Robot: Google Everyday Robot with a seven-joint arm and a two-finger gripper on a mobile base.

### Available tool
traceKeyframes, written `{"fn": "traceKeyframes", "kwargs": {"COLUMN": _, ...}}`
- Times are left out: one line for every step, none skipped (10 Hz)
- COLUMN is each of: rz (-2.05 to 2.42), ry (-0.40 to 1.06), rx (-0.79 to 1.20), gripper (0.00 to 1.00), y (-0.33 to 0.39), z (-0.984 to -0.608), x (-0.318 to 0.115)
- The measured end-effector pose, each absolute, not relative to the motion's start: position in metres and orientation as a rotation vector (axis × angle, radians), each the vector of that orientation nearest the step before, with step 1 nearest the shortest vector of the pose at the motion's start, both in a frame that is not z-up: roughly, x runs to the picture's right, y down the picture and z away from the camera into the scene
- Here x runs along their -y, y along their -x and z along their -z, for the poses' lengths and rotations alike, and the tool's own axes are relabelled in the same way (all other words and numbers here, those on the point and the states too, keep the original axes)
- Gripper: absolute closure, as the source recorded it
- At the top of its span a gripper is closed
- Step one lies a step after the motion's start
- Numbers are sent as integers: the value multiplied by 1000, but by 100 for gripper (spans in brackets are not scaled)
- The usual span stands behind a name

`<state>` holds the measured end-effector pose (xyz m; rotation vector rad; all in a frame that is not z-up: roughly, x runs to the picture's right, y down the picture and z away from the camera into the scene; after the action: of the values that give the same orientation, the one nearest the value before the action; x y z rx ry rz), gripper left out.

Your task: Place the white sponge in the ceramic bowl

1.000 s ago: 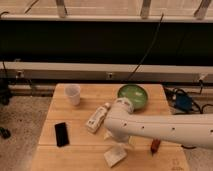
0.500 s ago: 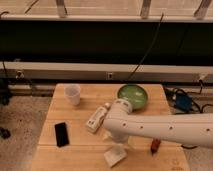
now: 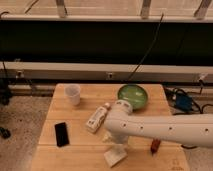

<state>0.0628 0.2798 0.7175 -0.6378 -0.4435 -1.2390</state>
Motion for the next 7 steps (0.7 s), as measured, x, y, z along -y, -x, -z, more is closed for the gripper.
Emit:
{"fn": "traceKeyframes", "kwargs": {"rz": 1240, "ry": 639, "rx": 445, "gripper": 20, "y": -63, "z": -718, "x": -281}}
{"fn": "traceKeyframes", "kwargs": {"rz": 1240, "ry": 640, "rx": 447, "gripper": 20, "y": -63, "z": -719, "x": -282}}
{"fn": "traceKeyframes", "kwargs": {"rz": 1240, "ry": 639, "rx": 450, "gripper": 20, "y": -63, "z": -719, "x": -283}}
{"fn": "traceKeyframes", "kwargs": {"rz": 1238, "ry": 637, "rx": 453, "gripper": 20, "y": -63, "z": -721, "x": -284}}
{"fn": "traceKeyframes", "kwargs": {"rz": 1238, "ry": 634, "rx": 456, "gripper": 20, "y": -63, "z": -722, "x": -284}}
{"fn": "traceKeyframes", "kwargs": {"rz": 1237, "ry": 634, "rx": 457, "gripper": 20, "y": -64, "z": -723, "x": -285}}
{"fn": "traceKeyframes", "kwargs": {"rz": 1237, "ry": 634, "rx": 459, "gripper": 20, "y": -64, "z": -723, "x": -286}}
